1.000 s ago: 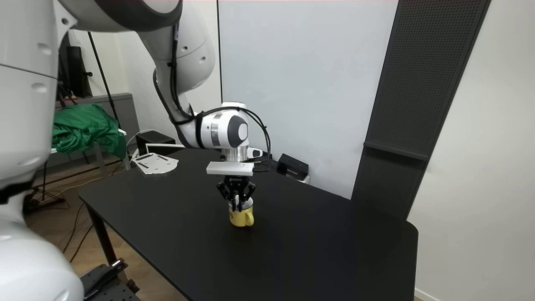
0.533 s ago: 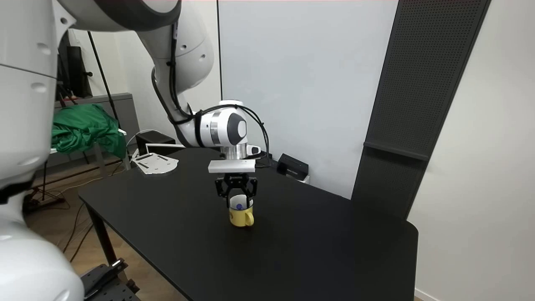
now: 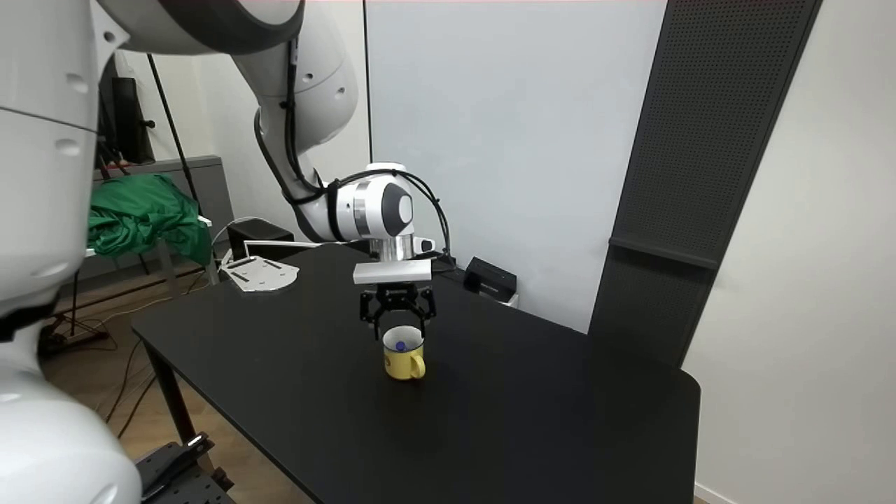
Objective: Remove the marker from the mug and put it on the table
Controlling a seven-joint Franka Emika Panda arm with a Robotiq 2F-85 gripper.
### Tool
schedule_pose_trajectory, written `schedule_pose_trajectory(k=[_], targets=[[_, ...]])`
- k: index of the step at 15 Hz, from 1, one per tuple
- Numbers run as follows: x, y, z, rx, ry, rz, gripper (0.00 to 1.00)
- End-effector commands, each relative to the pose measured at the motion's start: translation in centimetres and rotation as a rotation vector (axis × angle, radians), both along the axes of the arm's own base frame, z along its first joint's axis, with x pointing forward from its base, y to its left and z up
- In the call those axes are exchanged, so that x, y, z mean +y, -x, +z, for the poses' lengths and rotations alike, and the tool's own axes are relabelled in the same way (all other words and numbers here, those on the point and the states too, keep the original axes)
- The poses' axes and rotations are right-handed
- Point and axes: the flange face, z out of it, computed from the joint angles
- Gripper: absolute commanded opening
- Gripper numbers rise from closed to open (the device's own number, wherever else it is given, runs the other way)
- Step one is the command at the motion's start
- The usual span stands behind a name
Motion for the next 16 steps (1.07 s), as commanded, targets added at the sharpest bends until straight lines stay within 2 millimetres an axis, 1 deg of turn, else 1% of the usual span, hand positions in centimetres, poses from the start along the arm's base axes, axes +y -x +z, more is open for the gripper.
schedule_pose_trajectory(k=[1, 2, 7, 11, 12, 13, 14, 16], targets=[[0.1, -0.7, -0.3, 0.021, 0.022, 0.023, 0.74], [0.1, -0.7, -0.5, 0.025, 0.022, 0.027, 0.73], [0.1, -0.7, -1.8, 0.042, 0.031, 0.029, 0.37], [0.2, -0.6, -1.9, 0.044, 0.03, 0.031, 0.09], [0.2, -0.6, -1.9, 0.043, 0.03, 0.031, 0.03], [0.2, -0.7, -1.9, 0.043, 0.031, 0.031, 0.01], [0.2, -0.7, -1.9, 0.045, 0.032, 0.032, 0.04], [0.2, -0.7, -1.9, 0.044, 0.032, 0.034, 0.05]])
